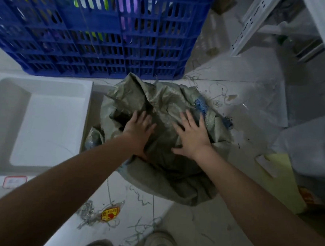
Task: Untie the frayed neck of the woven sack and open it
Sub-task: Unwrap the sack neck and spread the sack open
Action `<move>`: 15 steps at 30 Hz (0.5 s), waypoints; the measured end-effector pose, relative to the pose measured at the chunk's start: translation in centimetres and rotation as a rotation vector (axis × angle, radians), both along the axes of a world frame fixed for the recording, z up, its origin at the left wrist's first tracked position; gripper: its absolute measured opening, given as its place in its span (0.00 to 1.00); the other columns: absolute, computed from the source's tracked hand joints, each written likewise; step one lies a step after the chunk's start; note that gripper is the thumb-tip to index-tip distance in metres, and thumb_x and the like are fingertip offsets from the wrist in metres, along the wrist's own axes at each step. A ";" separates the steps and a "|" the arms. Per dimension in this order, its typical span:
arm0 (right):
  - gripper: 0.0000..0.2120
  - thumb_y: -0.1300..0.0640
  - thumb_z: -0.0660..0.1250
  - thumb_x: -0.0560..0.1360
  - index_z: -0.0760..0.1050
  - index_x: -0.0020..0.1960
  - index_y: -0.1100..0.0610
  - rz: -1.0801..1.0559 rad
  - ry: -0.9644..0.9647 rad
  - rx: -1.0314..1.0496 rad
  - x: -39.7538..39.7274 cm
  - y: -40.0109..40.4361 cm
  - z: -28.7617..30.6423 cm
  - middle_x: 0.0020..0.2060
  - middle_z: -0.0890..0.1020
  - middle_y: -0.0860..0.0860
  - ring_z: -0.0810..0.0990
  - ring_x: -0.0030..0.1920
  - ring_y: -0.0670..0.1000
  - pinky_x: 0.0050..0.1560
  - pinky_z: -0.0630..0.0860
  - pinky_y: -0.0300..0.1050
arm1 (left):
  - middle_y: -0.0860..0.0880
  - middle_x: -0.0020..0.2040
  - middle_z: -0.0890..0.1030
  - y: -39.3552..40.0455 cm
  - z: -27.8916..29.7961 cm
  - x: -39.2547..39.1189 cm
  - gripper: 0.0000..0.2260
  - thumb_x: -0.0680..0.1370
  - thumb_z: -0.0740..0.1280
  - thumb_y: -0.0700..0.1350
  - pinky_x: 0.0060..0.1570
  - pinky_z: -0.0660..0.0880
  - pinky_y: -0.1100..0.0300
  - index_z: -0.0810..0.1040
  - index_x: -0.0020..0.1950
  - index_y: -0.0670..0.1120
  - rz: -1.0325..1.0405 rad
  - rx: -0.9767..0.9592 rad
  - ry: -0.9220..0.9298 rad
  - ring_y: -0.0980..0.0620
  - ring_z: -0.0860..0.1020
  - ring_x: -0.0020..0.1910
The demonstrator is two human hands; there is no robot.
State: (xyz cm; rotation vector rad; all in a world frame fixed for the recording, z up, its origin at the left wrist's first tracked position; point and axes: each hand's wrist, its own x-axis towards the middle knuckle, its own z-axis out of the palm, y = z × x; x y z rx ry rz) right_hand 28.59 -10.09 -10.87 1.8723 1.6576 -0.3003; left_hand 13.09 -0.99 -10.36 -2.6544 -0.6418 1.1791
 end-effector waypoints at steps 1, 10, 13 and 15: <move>0.47 0.27 0.54 0.70 0.38 0.77 0.49 -0.021 -0.043 -0.053 0.7 0.2 -0.3 0.78 0.39 0.56 0.34 0.76 0.59 0.72 0.37 0.66 | 0.39 0.78 0.41 0.4 -0.4 -0.6 0.53 0.68 0.59 0.73 0.75 0.40 0.41 0.39 0.78 0.44 -0.010 0.016 0.047 0.38 0.40 0.77; 0.47 0.27 0.52 0.70 0.36 0.77 0.48 -0.077 -0.098 -0.072 1.8 0.6 0.2 0.77 0.40 0.59 0.38 0.76 0.63 0.73 0.42 0.66 | 0.40 0.79 0.44 1.3 -0.6 -3.9 0.43 0.74 0.59 0.65 0.76 0.41 0.43 0.44 0.78 0.45 -0.143 0.065 0.045 0.41 0.42 0.78; 0.38 0.33 0.50 0.75 0.41 0.78 0.49 -0.004 -0.059 -0.030 0.0 0.2 1.5 0.77 0.45 0.61 0.42 0.77 0.64 0.73 0.42 0.67 | 0.43 0.79 0.47 0.5 0.6 -3.2 0.38 0.76 0.50 0.66 0.77 0.42 0.45 0.45 0.78 0.45 -0.079 -0.014 -0.086 0.45 0.44 0.78; 0.33 0.39 0.49 0.78 0.44 0.78 0.51 -0.002 0.011 0.023 -1.3 -0.1 2.3 0.77 0.47 0.62 0.44 0.77 0.61 0.75 0.45 0.63 | 0.44 0.80 0.47 0.2 1.9 -2.9 0.32 0.79 0.48 0.61 0.77 0.43 0.47 0.47 0.78 0.46 -0.023 -0.049 -0.122 0.46 0.44 0.79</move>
